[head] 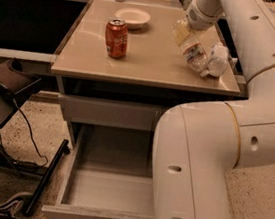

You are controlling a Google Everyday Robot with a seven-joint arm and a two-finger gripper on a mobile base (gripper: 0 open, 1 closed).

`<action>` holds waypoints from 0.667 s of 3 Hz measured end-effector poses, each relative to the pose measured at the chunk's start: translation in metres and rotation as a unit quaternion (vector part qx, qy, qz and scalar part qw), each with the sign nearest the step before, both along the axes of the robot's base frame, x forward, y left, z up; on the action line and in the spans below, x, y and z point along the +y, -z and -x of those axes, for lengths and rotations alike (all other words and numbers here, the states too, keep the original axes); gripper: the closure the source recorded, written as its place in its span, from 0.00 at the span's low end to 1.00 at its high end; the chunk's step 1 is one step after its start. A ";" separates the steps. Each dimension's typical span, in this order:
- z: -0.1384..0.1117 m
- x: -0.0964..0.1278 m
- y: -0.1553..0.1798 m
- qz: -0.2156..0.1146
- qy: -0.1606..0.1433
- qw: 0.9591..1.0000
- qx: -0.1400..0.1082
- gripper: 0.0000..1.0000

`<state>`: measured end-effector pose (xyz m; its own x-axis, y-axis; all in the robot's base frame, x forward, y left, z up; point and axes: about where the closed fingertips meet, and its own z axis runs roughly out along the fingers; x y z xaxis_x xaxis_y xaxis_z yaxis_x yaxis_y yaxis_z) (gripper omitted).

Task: Pick water bottle from middle drawer and place on counter

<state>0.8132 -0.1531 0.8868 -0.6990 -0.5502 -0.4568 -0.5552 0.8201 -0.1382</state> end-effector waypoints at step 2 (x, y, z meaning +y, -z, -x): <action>0.000 0.000 0.000 0.000 0.000 1.000 0.000 0.00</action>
Offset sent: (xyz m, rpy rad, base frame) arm 0.0000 0.0000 0.0000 0.0000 0.0000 0.0000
